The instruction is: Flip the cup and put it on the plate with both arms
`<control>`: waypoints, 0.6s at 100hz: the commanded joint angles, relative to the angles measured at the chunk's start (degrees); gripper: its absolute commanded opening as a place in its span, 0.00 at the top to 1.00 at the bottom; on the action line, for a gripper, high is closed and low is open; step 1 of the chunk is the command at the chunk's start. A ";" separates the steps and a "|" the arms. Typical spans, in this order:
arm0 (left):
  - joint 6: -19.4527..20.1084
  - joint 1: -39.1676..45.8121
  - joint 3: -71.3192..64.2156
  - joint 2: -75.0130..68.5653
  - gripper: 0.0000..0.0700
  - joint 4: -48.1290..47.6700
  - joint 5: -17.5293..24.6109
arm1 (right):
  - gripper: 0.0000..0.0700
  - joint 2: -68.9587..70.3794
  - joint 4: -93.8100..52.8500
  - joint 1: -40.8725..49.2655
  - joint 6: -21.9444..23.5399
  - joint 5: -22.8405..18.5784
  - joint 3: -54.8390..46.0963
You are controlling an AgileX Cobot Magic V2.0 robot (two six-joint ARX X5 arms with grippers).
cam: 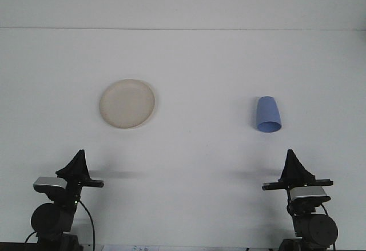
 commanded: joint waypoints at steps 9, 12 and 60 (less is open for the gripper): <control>-0.17 0.00 -1.07 -0.04 0.98 0.57 0.13 | 1.00 -0.04 0.79 -0.04 1.31 -0.04 0.33; -0.17 0.00 -1.07 -0.04 0.98 0.57 0.13 | 1.00 -0.04 0.02 -0.07 1.81 -0.04 0.81; -0.17 0.00 -1.07 -0.04 0.98 0.57 0.11 | 1.00 23.91 -30.75 -0.07 6.34 1.29 32.48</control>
